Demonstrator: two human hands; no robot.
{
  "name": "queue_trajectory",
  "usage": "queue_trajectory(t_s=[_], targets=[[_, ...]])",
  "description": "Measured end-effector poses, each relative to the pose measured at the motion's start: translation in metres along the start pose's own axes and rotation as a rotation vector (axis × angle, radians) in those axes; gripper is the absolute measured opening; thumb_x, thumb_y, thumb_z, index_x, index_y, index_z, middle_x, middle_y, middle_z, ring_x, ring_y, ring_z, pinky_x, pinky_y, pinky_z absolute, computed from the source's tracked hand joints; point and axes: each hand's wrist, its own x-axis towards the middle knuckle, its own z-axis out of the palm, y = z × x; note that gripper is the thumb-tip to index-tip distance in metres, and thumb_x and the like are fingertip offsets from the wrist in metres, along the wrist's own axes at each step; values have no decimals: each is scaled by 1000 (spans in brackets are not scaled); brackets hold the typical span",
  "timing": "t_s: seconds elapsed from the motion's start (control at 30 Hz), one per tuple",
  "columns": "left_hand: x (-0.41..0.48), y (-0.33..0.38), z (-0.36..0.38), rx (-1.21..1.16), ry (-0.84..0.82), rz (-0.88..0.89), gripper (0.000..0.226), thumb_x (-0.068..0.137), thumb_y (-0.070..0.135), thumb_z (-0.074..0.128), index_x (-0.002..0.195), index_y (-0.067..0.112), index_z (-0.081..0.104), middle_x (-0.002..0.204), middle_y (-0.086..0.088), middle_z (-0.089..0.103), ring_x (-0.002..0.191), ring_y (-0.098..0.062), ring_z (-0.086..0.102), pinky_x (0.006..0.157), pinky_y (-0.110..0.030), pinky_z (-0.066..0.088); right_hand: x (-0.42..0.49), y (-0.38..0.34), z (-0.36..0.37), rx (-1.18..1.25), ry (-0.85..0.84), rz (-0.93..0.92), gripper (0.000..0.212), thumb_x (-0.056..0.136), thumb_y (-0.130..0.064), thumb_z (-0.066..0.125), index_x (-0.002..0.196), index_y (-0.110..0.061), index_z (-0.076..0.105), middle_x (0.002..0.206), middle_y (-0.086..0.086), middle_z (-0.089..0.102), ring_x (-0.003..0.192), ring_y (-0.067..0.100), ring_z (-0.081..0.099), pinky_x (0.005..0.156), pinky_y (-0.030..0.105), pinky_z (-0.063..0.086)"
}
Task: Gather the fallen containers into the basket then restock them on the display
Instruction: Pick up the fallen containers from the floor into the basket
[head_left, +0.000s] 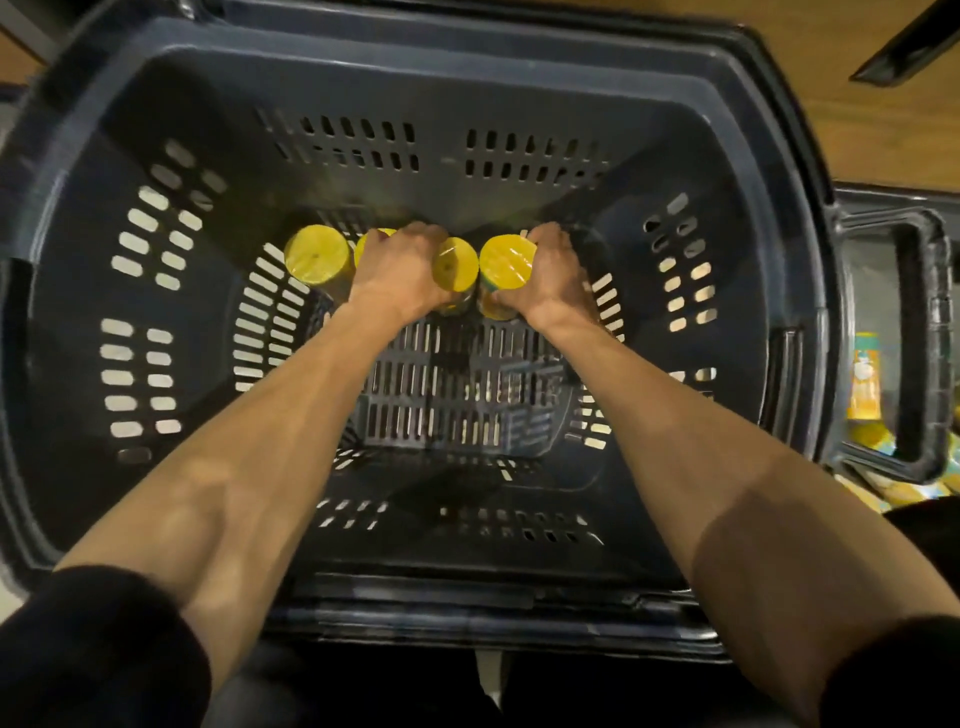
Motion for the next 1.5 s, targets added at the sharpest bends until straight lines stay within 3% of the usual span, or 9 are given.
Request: queue_trajectory(t_s=[0.23, 0.43, 0.63, 0.8, 0.9, 1.13, 1.3, 1.5], targets=[[6, -6, 9, 29, 6, 16, 67, 82, 46, 73, 138, 19, 48, 138, -7, 54, 126, -27, 51, 106, -39, 28, -3, 6, 9, 81, 23, -1, 71, 70, -23, 87, 126, -11, 46, 125, 10, 57, 113, 28, 56, 83, 29, 41], [8, -4, 9, 125, -17, 21, 70, 82, 43, 73, 139, 15, 43, 134, -10, 51, 127, -30, 42, 105, -43, 34, -5, 6, 9, 87, 17, -2, 78, 68, -25, 89, 131, -11, 44, 131, 9, 52, 118, 29, 53, 90, 33, 43], [5, -8, 5, 66, -28, 40, 72, 81, 41, 75, 137, 10, 42, 133, -14, 49, 125, -33, 42, 102, -44, 37, -1, 6, -1, 3, -62, 4, 82, 69, -32, 88, 135, -12, 43, 135, 9, 49, 122, 30, 51, 96, 38, 44], [-26, -2, -14, 99, -18, 3, 57, 92, 43, 60, 133, 7, 44, 131, -18, 52, 124, -38, 45, 99, -51, 39, -13, 4, -32, -235, -218, -50, 83, 78, -42, 78, 144, -16, 35, 145, 11, 39, 133, 32, 40, 108, 47, 39], [-58, 4, -51, 139, -38, -33, 49, 94, 36, 54, 132, 5, 46, 132, -21, 52, 125, -39, 45, 100, -52, 37, -37, -7, -74, -384, -264, -68, 78, 87, -42, 69, 147, -11, 31, 146, 16, 35, 135, 36, 35, 111, 49, 35], [-132, 29, -181, 216, -151, -81, 51, 92, 38, 54, 131, 6, 48, 135, -19, 50, 128, -38, 41, 102, -52, 35, -107, -76, -191, -519, -366, -141, 66, 90, -44, 63, 142, -9, 43, 142, 19, 39, 133, 39, 36, 107, 48, 38], [-182, 63, -296, 270, -251, -84, 52, 95, 42, 52, 135, 10, 45, 136, -17, 48, 129, -37, 39, 103, -51, 34, -168, -132, -291, -616, -342, -223, 59, 94, -43, 56, 141, -10, 42, 139, 16, 41, 130, 37, 37, 102, 49, 39], [-237, 123, -414, 245, -207, -20, 51, 94, 40, 53, 134, 10, 44, 135, -18, 46, 129, -39, 39, 104, -57, 33, -229, -184, -414, -617, -260, -237, 57, 89, -42, 59, 134, -9, 50, 135, 19, 49, 127, 37, 41, 102, 47, 40]])
